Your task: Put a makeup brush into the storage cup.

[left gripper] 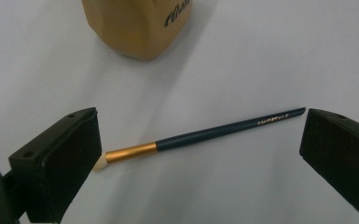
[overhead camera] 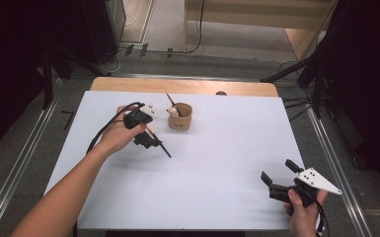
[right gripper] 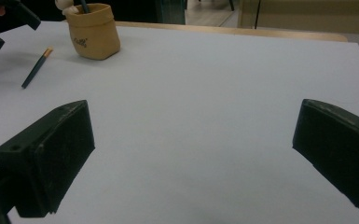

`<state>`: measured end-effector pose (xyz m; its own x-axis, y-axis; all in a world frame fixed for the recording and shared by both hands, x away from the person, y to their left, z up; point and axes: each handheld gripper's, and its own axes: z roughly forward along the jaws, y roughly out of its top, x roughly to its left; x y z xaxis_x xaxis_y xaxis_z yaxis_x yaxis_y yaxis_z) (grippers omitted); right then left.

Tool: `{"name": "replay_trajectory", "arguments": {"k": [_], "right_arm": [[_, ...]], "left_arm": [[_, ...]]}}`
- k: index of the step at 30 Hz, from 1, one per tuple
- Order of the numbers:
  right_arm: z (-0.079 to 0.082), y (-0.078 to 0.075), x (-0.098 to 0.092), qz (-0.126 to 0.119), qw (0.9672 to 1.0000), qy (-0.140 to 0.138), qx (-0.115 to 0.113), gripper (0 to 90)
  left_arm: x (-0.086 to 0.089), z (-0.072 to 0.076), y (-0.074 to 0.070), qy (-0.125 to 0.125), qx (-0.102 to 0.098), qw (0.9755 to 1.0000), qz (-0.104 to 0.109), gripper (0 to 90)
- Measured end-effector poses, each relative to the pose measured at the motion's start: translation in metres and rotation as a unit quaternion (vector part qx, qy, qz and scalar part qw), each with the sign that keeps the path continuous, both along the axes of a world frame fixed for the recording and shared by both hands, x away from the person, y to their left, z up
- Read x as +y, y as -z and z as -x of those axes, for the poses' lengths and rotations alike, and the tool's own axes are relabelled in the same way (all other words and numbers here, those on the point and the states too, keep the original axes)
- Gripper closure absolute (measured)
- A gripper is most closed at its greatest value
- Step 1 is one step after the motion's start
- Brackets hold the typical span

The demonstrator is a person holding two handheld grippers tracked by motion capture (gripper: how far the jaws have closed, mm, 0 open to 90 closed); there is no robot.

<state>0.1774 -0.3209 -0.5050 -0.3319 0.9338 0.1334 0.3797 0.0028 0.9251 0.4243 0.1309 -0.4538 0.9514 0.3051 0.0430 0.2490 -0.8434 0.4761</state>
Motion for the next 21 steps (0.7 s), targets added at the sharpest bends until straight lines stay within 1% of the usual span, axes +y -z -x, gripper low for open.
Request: {"name": "replay_trajectory", "arguments": {"k": [2, 3, 5, 6, 10, 12, 14, 17, 18, 19, 21], "right_arm": [[0.0, 0.0, 0.0, 0.0, 1.0, 0.0, 0.001, 0.0], [0.0, 0.0, 0.0, 0.001, 1.0, 0.0, 0.0, 0.0], [0.0, 0.0, 0.0, 0.0, 1.0, -0.001, 0.001, 0.0], [0.0, 0.001, 0.0, 0.0, 1.0, -0.001, 0.001, 0.0], [0.0, 0.001, 0.0, -0.001, 1.0, -0.001, 0.002, 0.0], [0.0, 0.001, 0.0, -0.002, 1.0, -0.001, 0.002, 0.0], [0.0, 0.001, -0.001, -0.001, 1.0, -0.002, 0.001, 0.0], [0.0, 0.001, -0.001, -0.002, 1.0, -0.003, 0.001, 0.0], [0.0, 0.001, -0.001, -0.002, 1.0, -0.003, 0.0, 0.0], [0.0, 0.001, -0.001, -0.003, 1.0, -0.003, 0.001, 0.0], [0.0, 0.001, -0.001, -0.003, 1.0, -0.003, 0.001, 0.0]], "left_arm": [[-0.003, -0.002, 0.003, 0.006, -0.002, 0.9998, -0.02, 0.0], [-0.004, -0.003, 0.003, 0.009, -0.001, 0.9997, -0.023, 0.0], [-0.005, -0.003, 0.005, 0.017, 0.008, 0.9995, -0.024, 0.0], [-0.007, -0.004, 0.007, 0.019, 0.009, 0.9993, -0.03, 0.0], [-0.01, -0.005, 0.014, 0.038, 0.007, 0.9971, -0.065, 0.0], [-0.013, -0.005, 0.015, 0.05, 0.006, 0.996, -0.073, 0.9], [-0.015, -0.005, 0.016, 0.056, 0.004, 0.9954, -0.078, 1.3], [-0.019, -0.005, 0.018, 0.069, 0.006, 0.9933, -0.092, 2.6], [-0.021, -0.005, 0.019, 0.076, 0.008, 0.992, -0.1, 2.8], [-0.022, -0.005, 0.02, 0.081, 0.006, 0.9906, -0.111, 3.0], [-0.024, -0.005, 0.024, 0.085, 0.009, 0.9893, -0.119, 4.4]]}}
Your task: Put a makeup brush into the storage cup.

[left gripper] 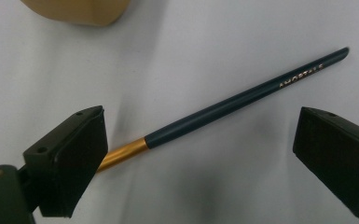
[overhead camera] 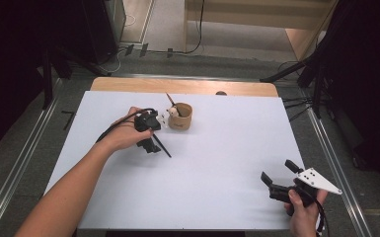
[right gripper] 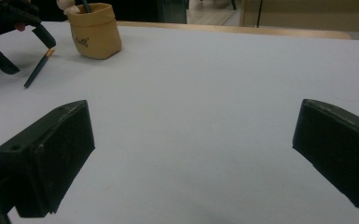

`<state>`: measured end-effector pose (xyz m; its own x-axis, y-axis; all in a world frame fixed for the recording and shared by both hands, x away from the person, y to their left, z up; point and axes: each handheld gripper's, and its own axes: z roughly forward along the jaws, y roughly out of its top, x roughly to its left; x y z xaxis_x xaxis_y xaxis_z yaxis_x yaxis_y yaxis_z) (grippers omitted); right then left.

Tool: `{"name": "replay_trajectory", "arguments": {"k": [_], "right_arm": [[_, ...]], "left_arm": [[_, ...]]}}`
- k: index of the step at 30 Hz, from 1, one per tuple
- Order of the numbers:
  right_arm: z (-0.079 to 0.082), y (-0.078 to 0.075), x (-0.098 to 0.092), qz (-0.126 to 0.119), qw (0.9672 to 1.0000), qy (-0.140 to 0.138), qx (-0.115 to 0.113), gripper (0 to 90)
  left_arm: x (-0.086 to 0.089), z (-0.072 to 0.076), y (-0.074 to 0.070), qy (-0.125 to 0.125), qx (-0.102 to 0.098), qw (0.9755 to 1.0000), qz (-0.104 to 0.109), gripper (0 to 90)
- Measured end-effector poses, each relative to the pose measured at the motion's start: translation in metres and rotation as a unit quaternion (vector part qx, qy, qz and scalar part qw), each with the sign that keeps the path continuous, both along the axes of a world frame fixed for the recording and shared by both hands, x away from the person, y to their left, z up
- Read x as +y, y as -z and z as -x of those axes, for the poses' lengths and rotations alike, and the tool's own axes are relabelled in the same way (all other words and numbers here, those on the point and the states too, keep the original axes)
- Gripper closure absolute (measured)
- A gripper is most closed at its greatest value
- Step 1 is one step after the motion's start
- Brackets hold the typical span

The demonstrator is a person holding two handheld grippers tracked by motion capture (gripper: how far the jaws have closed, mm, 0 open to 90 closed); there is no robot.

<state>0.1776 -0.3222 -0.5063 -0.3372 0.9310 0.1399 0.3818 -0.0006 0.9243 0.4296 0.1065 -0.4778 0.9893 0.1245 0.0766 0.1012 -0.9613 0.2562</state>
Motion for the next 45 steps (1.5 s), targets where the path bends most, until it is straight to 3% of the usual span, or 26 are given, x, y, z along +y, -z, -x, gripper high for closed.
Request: {"name": "replay_trajectory", "arguments": {"k": [2, 8, 14, 17, 19, 21, 25, 27, 31, 38, 45], "right_arm": [[0.0, 0.0, 0.0, 0.0, 1.0, 0.001, 0.001, 0.0], [0.0, 0.001, -0.001, 0.0, 1.0, 0.002, 0.001, 0.0], [0.0, 0.001, -0.002, -0.001, 1.0, 0.003, 0.001, 0.0], [0.001, 0.001, -0.002, -0.002, 1.0, 0.005, 0.001, 0.0], [0.001, 0.001, -0.002, -0.002, 1.0, 0.005, 0.001, 0.0], [0.001, 0.001, -0.002, -0.003, 1.0, 0.005, 0.001, 0.0], [0.0, 0.001, -0.003, -0.003, 1.0, 0.007, 0.002, 0.0], [0.0, 0.001, -0.002, -0.002, 1.0, 0.006, 0.003, 0.0], [0.0, 0.002, -0.001, -0.002, 1.0, 0.005, 0.005, 0.0], [-0.002, 0.001, 0.005, -0.001, 1.0, 0.001, 0.005, 0.0], [-0.006, 0.0, 0.012, 0.002, 1.0, -0.001, 0.008, 0.0]], "left_arm": [[-0.001, 0.0, 0.004, 0.0, 0.001, 1.0, -0.006, 5.2], [0.001, -0.005, 0.005, -0.019, 0.023, 0.9995, 0.006, 8.7], [-0.003, -0.001, 0.002, -0.029, 0.021, 0.9993, -0.014, 13.6], [0.0, -0.001, 0.0, -0.031, 0.028, 0.9991, -0.006, 20.1], [0.002, -0.001, -0.004, -0.036, 0.028, 0.9989, -0.001, 31.6], [0.003, -0.002, -0.007, -0.05, 0.03, 0.9983, 0.0, 64.1], [0.003, 0.003, -0.007, -0.041, 0.031, 0.9987, -0.003, 83.4], [0.001, 0.006, -0.008, -0.04, 0.021, 0.9989, -0.012, 83.7], [0.002, 0.008, -0.008, -0.049, 0.013, 0.9987, -0.007, 83.9], [0.018, 0.014, -0.005, -0.071, 0.037, 0.9952, 0.057, 83.9], [0.03, 0.024, -0.011, -0.088, 0.037, 0.9896, 0.108, 83.9]]}}
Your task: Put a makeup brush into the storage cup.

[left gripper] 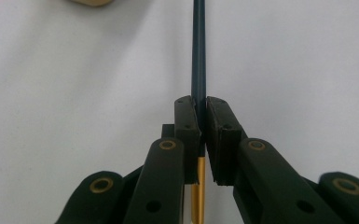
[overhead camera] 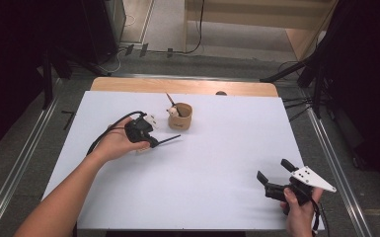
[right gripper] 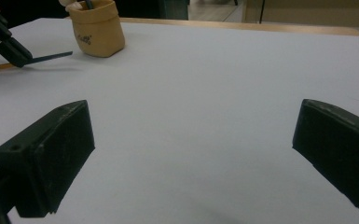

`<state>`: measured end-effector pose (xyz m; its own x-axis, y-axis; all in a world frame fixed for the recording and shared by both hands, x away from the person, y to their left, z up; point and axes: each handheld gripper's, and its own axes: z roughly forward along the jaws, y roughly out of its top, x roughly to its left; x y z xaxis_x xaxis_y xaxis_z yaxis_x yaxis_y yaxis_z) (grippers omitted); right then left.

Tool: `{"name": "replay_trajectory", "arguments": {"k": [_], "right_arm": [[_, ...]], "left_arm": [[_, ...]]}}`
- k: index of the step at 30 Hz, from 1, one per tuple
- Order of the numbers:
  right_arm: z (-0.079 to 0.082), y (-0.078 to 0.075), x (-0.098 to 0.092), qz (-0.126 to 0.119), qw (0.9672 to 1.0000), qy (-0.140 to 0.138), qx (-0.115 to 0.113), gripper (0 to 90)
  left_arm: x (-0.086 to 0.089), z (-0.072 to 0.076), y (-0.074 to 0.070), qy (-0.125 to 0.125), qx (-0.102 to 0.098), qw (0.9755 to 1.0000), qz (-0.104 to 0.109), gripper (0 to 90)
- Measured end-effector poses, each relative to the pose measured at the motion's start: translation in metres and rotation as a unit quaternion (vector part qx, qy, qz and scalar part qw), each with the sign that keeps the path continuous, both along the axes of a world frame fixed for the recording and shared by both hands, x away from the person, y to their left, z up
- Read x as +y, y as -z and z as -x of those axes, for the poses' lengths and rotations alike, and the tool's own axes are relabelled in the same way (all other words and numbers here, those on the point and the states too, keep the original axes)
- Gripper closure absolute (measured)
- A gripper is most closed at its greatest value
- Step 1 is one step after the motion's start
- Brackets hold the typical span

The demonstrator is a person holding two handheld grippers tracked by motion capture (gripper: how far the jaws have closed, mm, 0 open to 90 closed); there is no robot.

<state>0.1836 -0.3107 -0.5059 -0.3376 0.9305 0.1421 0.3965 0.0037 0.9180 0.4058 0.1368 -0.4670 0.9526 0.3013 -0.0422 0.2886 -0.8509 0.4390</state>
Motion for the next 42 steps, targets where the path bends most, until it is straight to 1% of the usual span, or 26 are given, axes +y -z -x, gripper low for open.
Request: {"name": "replay_trajectory", "arguments": {"k": [2, 4, 7, 9, 13, 17, 21, 24, 28, 29, 30, 31, 34, 35, 36, 37, 39, 40, 41, 42], "right_arm": [[-0.002, 0.0, 0.002, 0.001, 1.0, -0.002, 0.002, 0.0], [-0.003, -0.001, 0.005, 0.002, 1.0, -0.002, 0.002, 0.0], [-0.006, -0.002, 0.008, 0.006, 1.0, -0.007, 0.002, 0.0], [-0.009, -0.004, 0.011, 0.006, 0.9999, -0.01, 0.001, 0.0], [-0.013, -0.006, 0.017, 0.009, 0.9998, -0.016, 0.0, 0.0], [-0.019, -0.01, 0.024, 0.006, 0.9998, -0.017, 0.003, 0.0], [-0.025, -0.017, 0.029, 0.005, 0.9998, -0.017, 0.001, 0.0], [-0.029, -0.021, 0.033, 0.006, 0.9998, -0.019, -0.001, 0.0], [-0.036, -0.025, 0.042, 0.009, 0.9997, -0.022, 0.001, 0.0], [-0.038, -0.026, 0.045, 0.01, 0.9996, -0.025, 0.0, 0.0], [-0.04, -0.027, 0.048, 0.01, 0.9996, -0.026, 0.004, 0.0], [-0.043, -0.028, 0.051, 0.011, 0.9995, -0.029, 0.005, 0.0], [-0.05, -0.032, 0.061, 0.013, 0.9993, -0.035, 0.006, 0.0], [-0.052, -0.033, 0.064, 0.012, 0.9993, -0.036, 0.004, 0.0], [-0.054, -0.035, 0.067, 0.013, 0.9992, -0.038, 0.004, 0.0], [-0.056, -0.036, 0.071, 0.015, 0.9991, -0.039, 0.002, 0.0], [-0.06, -0.039, 0.077, 0.013, 0.999, -0.043, 0.001, 0.0], [-0.062, -0.04, 0.08, 0.013, 0.9989, -0.045, -0.001, 0.0], [-0.064, -0.041, 0.083, 0.013, 0.9988, -0.047, -0.001, 0.0], [-0.066, -0.042, 0.087, 0.013, 0.9987, -0.049, 0.0, 0.0]], "left_arm": [[0.002, 0.004, -0.003, -0.009, -0.002, 0.9999, 0.013, 83.9], [0.005, 0.007, -0.006, -0.018, 0.001, 0.9994, 0.03, 83.9], [0.011, 0.011, -0.01, -0.037, 0.003, 0.9978, 0.056, 83.9], [0.013, 0.015, -0.012, -0.042, -0.004, 0.9971, 0.064, 83.9], [0.017, 0.022, -0.016, -0.05, -0.012, 0.995, 0.086, 83.9], [0.019, 0.029, -0.018, -0.057, -0.017, 0.992, 0.111, 83.9], [0.022, 0.036, -0.017, -0.061, -0.024, 0.9897, 0.127, 83.9], [0.025, 0.039, -0.017, -0.071, -0.027, 0.9858, 0.15, 83.9], [0.029, 0.042, -0.019, -0.083, -0.026, 0.9791, 0.184, 83.9], [0.031, 0.043, -0.02, -0.089, -0.025, 0.977, 0.192, 84.0], [0.033, 0.043, -0.021, -0.094, -0.025, 0.9738, 0.206, 83.9], [0.035, 0.043, -0.022, -0.1, -0.023, 0.9701, 0.22, 83.9], [0.038, 0.045, -0.024, -0.107, -0.025, 0.965, 0.238, 84.0], [0.038, 0.046, -0.024, -0.109, -0.026, 0.9636, 0.243, 83.9], [0.038, 0.047, -0.024, -0.109, -0.028, 0.9631, 0.245, 83.9], [0.039, 0.049, -0.024, -0.111, -0.03, 0.9619, 0.248, 83.9], [0.04, 0.051, -0.024, -0.114, -0.033, 0.9603, 0.253, 84.0], [0.041, 0.052, -0.024, -0.115, -0.034, 0.9586, 0.258, 84.0], [0.042, 0.053, -0.023, -0.116, -0.035, 0.9575, 0.262, 84.0], [0.043, 0.054, -0.023, -0.117, -0.038, 0.9571, 0.262, 83.9]]}}
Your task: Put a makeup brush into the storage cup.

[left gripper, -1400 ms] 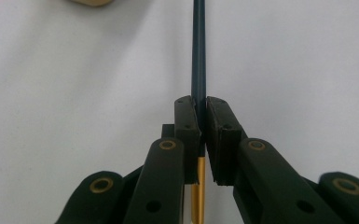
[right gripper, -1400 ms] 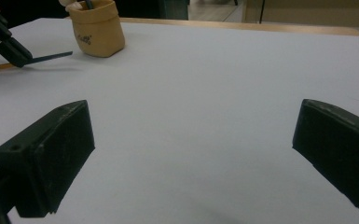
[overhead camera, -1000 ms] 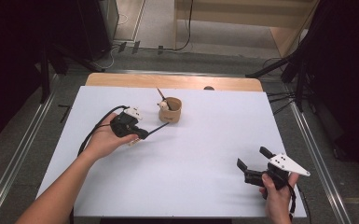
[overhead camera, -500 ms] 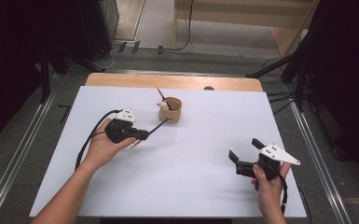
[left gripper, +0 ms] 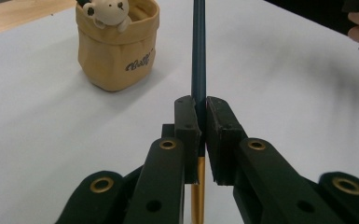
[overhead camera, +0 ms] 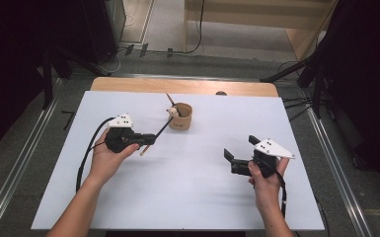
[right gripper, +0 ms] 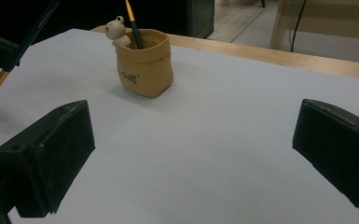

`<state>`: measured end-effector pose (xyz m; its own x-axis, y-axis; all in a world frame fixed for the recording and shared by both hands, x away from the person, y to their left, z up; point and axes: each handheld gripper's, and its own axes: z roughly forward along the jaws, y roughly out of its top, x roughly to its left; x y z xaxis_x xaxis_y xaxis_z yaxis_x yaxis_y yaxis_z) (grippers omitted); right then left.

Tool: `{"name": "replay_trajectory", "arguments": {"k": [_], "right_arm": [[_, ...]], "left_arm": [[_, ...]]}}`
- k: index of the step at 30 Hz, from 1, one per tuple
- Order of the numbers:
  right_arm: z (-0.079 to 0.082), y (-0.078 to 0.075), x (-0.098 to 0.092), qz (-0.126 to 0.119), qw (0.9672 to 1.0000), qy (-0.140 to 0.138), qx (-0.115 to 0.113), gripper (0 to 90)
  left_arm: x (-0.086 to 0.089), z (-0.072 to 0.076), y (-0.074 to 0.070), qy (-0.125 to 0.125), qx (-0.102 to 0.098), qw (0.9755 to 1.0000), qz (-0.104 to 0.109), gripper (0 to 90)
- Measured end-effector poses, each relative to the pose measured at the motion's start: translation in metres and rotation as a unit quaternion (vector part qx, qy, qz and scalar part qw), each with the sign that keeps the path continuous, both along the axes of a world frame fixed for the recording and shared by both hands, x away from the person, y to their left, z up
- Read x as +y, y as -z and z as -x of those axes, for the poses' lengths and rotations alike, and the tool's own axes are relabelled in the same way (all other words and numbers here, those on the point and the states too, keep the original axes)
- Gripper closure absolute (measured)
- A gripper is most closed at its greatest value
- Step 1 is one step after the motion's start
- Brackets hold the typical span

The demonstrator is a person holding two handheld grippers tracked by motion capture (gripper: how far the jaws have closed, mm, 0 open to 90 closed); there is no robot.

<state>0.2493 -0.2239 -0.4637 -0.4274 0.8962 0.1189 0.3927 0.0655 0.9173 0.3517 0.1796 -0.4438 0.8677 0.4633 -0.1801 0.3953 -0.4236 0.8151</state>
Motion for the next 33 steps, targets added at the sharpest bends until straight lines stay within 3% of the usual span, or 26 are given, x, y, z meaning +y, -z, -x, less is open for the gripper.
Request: {"name": "replay_trajectory", "arguments": {"k": [12, 15, 20, 27, 29, 33], "right_arm": [[-0.023, -0.009, 0.045, -0.012, 0.9996, -0.025, -0.003, 0.0], [-0.024, -0.012, 0.054, -0.019, 0.9993, -0.031, -0.006, 0.0], [-0.023, -0.011, 0.062, -0.032, 0.999, -0.031, 0.001, 0.7], [-0.016, -0.013, 0.068, -0.065, 0.9973, -0.031, 0.007, 7.1], [-0.013, -0.013, 0.07, -0.079, 0.9962, -0.036, 0.004, 14.4], [-0.011, -0.013, 0.076, -0.105, 0.9936, -0.04, 0.009, 15.8]], "left_arm": [[-0.001, 0.01, 0.003, -0.013, -0.013, 0.9991, 0.039, 84.0], [-0.005, 0.014, 0.005, -0.01, -0.016, 0.9989, 0.044, 83.9], [-0.012, 0.02, 0.007, -0.008, -0.014, 0.9974, 0.071, 83.9], [-0.029, 0.031, 0.012, 0.006, -0.022, 0.9961, 0.085, 84.0], [-0.033, 0.033, 0.014, 0.009, -0.023, 0.996, 0.086, 84.0], [-0.04, 0.037, 0.016, 0.017, -0.017, 0.9947, 0.1, 83.9]]}}
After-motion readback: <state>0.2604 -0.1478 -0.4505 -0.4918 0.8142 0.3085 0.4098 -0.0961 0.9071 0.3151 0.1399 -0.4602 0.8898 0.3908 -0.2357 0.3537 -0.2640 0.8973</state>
